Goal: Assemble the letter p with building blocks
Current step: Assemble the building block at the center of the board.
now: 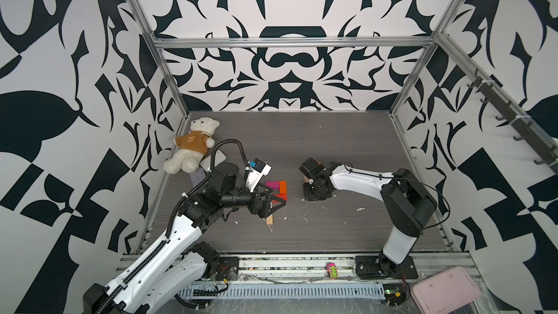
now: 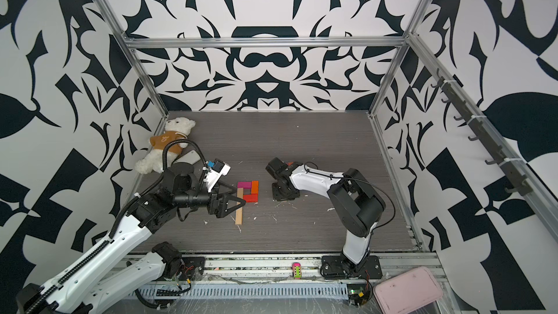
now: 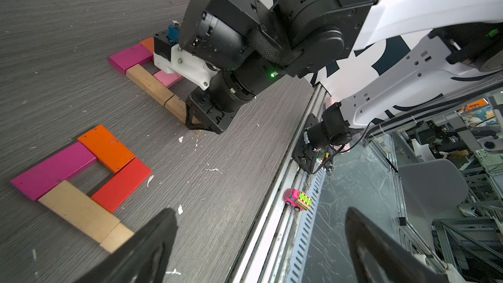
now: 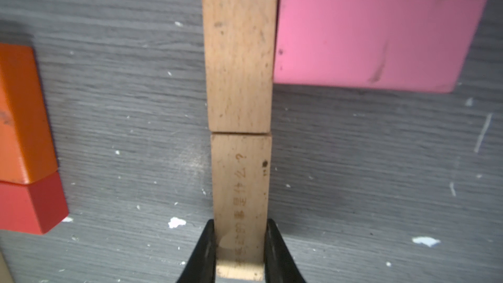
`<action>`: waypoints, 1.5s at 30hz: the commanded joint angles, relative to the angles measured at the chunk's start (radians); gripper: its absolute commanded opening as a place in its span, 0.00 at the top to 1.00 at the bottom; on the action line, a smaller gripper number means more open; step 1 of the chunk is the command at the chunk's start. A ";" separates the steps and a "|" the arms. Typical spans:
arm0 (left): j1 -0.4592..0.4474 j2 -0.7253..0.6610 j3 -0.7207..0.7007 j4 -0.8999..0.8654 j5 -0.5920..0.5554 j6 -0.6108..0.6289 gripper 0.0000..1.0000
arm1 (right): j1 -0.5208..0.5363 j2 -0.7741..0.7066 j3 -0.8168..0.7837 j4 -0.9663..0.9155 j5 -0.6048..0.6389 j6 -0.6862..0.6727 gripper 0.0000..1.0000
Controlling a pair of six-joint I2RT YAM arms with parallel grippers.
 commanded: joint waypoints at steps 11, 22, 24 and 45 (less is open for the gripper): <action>-0.001 0.008 -0.007 0.009 0.014 0.004 0.01 | -0.008 0.024 0.007 0.008 -0.001 0.000 0.90; -0.001 0.011 -0.007 0.007 0.014 0.003 0.01 | -0.008 0.035 0.009 0.006 -0.006 -0.001 0.82; -0.001 0.011 -0.007 0.007 0.015 0.002 0.01 | -0.008 0.039 0.009 0.004 -0.006 -0.001 0.81; -0.001 0.017 -0.005 0.000 0.009 0.003 0.01 | -0.008 0.062 0.014 0.008 -0.011 -0.001 0.69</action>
